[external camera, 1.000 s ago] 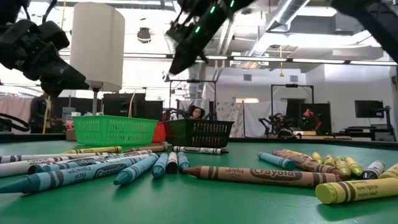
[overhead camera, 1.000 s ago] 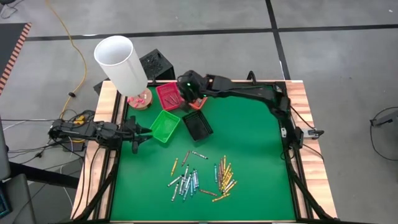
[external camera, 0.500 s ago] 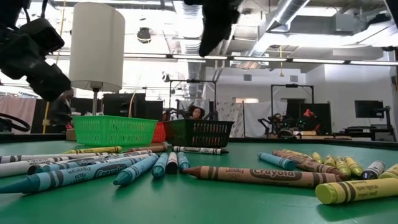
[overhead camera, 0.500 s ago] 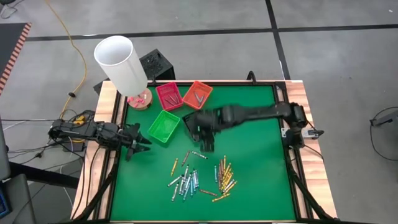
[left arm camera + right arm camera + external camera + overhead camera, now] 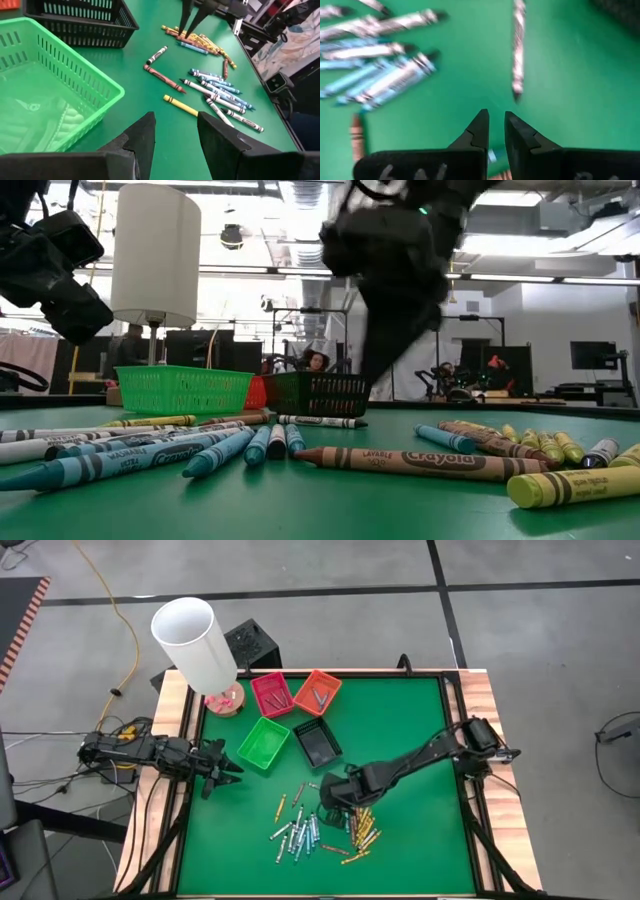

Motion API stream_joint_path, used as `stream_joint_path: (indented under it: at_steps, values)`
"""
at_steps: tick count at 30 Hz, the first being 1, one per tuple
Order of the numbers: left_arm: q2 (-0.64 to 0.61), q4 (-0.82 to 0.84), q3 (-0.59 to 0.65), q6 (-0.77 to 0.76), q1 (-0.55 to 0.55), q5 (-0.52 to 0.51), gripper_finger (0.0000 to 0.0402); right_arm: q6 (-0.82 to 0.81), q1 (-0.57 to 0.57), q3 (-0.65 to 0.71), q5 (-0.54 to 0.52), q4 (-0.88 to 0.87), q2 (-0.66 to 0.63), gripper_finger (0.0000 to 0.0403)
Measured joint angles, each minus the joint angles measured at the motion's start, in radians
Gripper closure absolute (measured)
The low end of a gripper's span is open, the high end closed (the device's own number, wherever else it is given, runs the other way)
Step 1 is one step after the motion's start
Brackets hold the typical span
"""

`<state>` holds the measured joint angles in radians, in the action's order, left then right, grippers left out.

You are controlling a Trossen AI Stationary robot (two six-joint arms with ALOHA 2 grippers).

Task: Sort crayons
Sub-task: Put the brown crayon into the red bin

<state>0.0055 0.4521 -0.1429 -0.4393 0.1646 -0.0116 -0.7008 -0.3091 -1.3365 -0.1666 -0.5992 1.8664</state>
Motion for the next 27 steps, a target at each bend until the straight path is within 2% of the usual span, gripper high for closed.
stream_joint_path:
  at_steps: [5, 7, 12, 16, 20, 23, 27]
  values:
    - [0.0, 0.0, 0.0, 0.0, 0.0, -0.001, 0.0265, -0.132, -0.03, 0.013, -0.079, -0.064, 0.0, 0.0347]
    - [0.0, -0.001, 0.0, 0.0, 0.0, -0.002, 0.0265, -0.121, -0.032, 0.013, -0.083, -0.052, -0.001, 0.0347]
    - [0.0, -0.001, 0.0, 0.007, 0.0, -0.002, 0.0265, 0.204, -0.039, 0.013, -0.086, 0.138, 0.0, 0.0347]
    - [0.0, -0.001, 0.0, 0.008, 0.0, -0.003, 0.0265, 0.463, 0.0, 0.013, -0.072, 0.301, 0.0, 0.0347]
    - [0.0, -0.001, 0.0, 0.009, 0.0, -0.003, 0.0265, 0.694, 0.069, 0.012, 0.04, 0.437, 0.0, 0.0347]
    - [0.0, -0.001, 0.0, 0.009, 0.0, -0.003, 0.0265, 0.777, 0.119, 0.012, 0.156, 0.514, 0.0, 0.0347]
    - [0.0, -0.001, 0.0, 0.009, 0.0, -0.003, 0.0265, 0.855, 0.172, 0.012, 0.242, 0.548, 0.0, 0.0347]
